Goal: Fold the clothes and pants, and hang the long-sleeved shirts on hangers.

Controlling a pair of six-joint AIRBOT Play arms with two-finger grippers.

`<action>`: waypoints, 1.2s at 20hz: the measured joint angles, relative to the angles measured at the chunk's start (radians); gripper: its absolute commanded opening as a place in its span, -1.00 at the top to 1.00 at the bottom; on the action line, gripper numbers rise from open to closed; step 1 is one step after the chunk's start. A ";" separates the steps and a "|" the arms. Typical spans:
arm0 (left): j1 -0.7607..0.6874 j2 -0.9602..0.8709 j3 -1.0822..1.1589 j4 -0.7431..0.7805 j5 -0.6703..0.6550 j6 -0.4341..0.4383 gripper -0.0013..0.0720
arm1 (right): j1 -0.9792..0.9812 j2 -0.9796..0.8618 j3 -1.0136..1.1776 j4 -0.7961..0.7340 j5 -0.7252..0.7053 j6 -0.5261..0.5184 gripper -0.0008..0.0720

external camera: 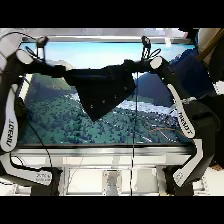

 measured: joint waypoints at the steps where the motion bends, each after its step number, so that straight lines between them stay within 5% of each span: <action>1: -0.024 -0.002 0.000 0.002 -0.011 0.000 0.92 | -0.007 -0.010 0.005 -0.009 -0.015 -0.011 0.82; 5: -0.114 0.062 -0.052 0.005 -0.106 0.002 0.92 | -0.073 -0.031 0.071 -0.071 0.071 -0.039 0.82; 15: -0.292 0.333 -0.539 0.007 -0.133 -0.069 0.92 | -0.151 0.037 0.114 -0.240 0.644 -0.162 0.82; 24: -0.467 0.315 -0.662 0.130 0.059 -0.224 0.92 | -0.152 0.018 -0.097 -0.321 0.598 -0.143 0.81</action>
